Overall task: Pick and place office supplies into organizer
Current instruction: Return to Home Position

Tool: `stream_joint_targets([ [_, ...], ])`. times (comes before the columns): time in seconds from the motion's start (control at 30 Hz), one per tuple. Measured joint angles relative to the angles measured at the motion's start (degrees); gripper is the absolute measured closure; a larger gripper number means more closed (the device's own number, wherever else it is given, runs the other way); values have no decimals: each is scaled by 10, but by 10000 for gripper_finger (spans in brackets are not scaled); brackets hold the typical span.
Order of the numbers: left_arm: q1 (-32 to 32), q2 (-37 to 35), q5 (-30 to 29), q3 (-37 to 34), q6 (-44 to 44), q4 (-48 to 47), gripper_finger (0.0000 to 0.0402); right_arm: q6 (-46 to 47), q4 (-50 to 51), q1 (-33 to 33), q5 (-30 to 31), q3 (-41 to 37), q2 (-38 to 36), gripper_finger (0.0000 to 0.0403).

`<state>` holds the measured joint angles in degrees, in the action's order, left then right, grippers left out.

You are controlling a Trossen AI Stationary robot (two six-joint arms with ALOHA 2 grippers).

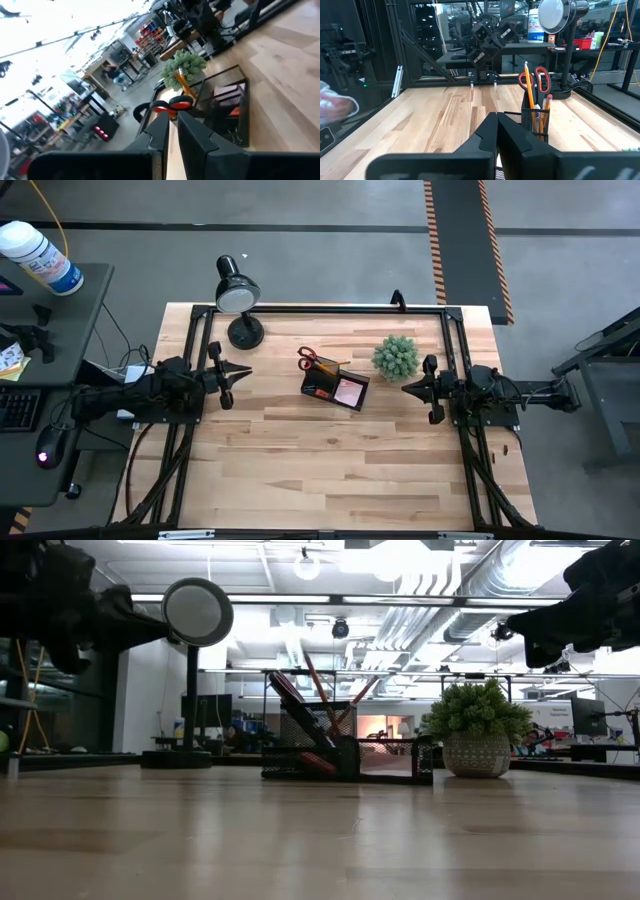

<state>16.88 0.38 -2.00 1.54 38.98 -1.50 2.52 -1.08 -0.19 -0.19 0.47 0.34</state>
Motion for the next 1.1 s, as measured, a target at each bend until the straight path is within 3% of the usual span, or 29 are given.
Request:
stream_joint_targets([
  [1.1, 0, 0, 0, 0, 17, 1, 373, 0, 0, 0, 0, 0, 0, 401],
])
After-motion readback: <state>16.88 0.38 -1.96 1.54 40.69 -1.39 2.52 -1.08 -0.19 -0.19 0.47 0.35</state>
